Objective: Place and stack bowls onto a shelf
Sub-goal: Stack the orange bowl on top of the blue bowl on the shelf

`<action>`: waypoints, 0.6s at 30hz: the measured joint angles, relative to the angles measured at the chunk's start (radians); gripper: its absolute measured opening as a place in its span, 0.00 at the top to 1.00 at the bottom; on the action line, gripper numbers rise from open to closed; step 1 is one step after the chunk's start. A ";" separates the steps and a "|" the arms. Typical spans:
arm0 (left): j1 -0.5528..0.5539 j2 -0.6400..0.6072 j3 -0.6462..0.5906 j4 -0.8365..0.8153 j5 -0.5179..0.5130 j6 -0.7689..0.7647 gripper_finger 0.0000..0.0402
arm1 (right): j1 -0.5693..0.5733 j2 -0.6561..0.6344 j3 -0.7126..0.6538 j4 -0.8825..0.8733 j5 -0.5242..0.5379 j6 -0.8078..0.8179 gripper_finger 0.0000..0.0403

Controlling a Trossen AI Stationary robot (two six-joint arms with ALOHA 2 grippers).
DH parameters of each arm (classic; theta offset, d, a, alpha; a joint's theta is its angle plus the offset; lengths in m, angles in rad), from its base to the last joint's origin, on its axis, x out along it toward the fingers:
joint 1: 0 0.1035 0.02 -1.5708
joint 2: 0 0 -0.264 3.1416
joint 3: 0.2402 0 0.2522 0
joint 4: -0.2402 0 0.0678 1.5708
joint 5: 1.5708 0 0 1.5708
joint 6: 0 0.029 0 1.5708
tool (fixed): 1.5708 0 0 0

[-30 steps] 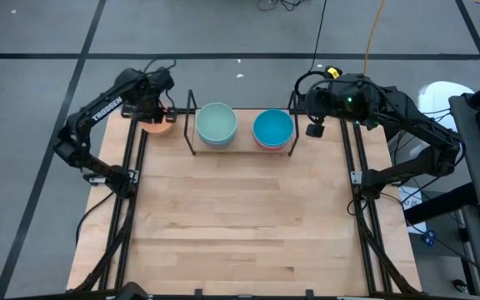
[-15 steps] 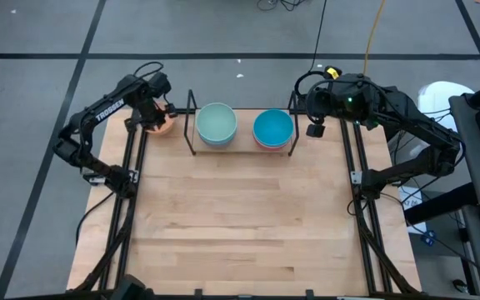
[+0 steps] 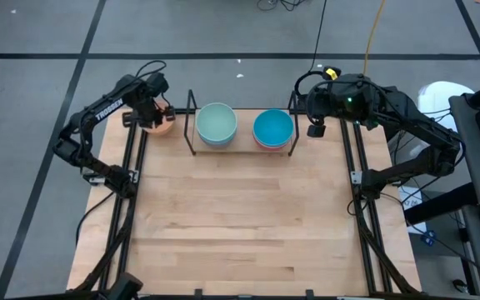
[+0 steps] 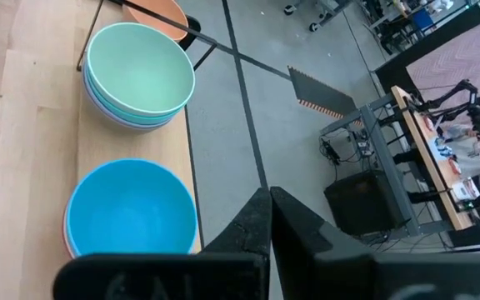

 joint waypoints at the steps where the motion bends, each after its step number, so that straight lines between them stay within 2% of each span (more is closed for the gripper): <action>1: 0.000 0.000 0.000 -0.017 0.001 0.018 0.82 | 0.000 0.000 0.000 0.000 0.000 0.000 1.00; 4: -0.001 0.000 0.000 -0.033 0.023 -0.010 0.82 | 0.000 0.000 0.000 0.000 0.000 -0.006 1.00; 10: -0.001 0.000 0.000 0.029 0.046 -0.389 0.82 | 0.000 0.000 0.000 0.000 0.000 -0.018 1.00; 14: -0.006 0.000 0.000 0.137 0.028 -0.427 0.82 | 0.000 0.000 0.000 0.000 0.000 -0.018 1.00; 18: -0.007 0.000 0.000 0.171 -0.005 -0.468 0.82 | 0.000 0.000 0.000 0.000 0.000 -0.024 1.00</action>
